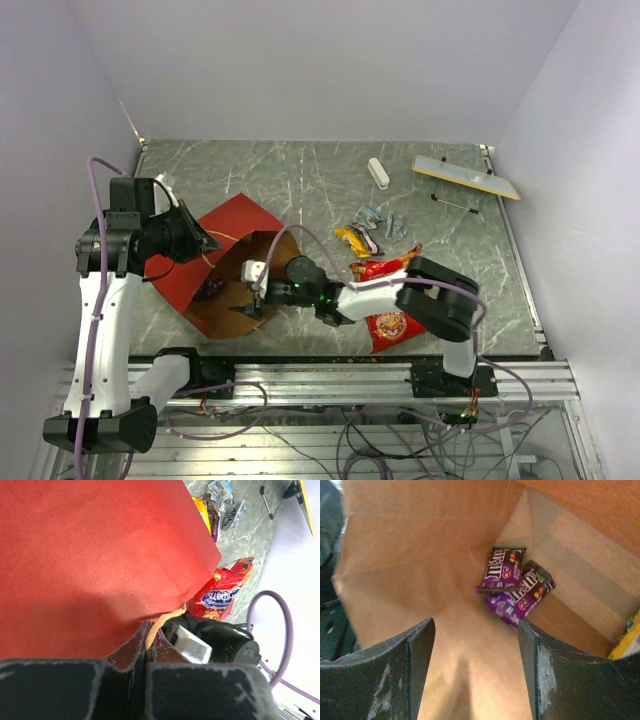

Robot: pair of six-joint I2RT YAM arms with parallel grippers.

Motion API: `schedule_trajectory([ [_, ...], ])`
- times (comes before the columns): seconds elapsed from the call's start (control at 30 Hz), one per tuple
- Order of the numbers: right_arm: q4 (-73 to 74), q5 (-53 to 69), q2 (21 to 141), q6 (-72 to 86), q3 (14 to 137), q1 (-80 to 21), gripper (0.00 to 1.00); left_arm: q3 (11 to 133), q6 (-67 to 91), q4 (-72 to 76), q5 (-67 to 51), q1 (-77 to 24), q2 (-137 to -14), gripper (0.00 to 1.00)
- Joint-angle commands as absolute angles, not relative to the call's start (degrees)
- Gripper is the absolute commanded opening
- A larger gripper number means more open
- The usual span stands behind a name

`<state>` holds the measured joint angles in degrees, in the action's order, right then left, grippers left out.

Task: Take the snacks out of the paper bag
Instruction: Take out the snack from the paper bag.

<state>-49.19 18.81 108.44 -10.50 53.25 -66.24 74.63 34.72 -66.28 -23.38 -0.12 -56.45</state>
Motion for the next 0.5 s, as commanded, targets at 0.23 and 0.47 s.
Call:
schedule_trajectory([
  [0.23, -51.5, 12.2, 125.8, -12.5, 70.3, -68.1, 0.72, 78.5, 29.4, -70.5, -25.6, -0.3, -59.9, 0.07],
  [0.47, -53.7, 4.4, 132.4, -7.7, 72.2, -68.2, 0.77, 79.1, 30.5, -69.1, -28.5, -0.3, -61.1, 0.07],
])
